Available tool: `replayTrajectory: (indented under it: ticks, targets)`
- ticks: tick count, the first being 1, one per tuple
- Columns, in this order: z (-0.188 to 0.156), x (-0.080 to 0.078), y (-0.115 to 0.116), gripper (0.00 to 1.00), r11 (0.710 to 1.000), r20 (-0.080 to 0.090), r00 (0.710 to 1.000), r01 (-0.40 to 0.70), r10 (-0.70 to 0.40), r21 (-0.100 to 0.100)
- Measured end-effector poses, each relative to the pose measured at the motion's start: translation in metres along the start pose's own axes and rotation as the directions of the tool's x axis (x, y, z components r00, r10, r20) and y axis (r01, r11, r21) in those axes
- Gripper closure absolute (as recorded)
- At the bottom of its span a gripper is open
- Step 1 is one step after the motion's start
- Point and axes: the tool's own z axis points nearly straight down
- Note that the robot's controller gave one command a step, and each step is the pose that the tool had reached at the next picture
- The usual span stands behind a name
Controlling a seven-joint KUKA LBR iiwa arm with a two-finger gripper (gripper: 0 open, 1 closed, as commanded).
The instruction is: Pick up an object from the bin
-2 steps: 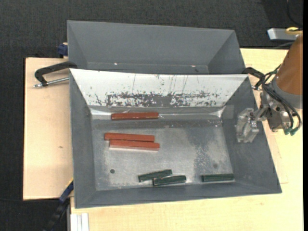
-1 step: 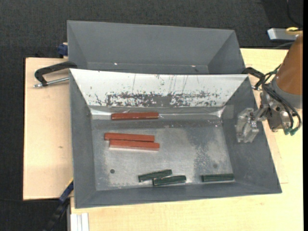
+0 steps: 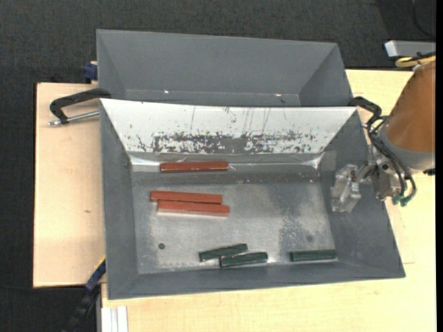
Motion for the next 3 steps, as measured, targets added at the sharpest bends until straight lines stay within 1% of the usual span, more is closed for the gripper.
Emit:
replayTrajectory:
  ticks: [1,2,3]
  targets:
    - [0.045,0.018,0.005,1.0,1.0,-0.01,1.0,-0.007,0.007,-0.001]
    - [0.06,0.019,0.008,1.0,1.0,-0.011,1.0,0.003,-0.003,-0.002]
    - [0.053,0.029,0.061,1.0,1.0,-0.011,1.0,0.014,-0.014,-0.001]
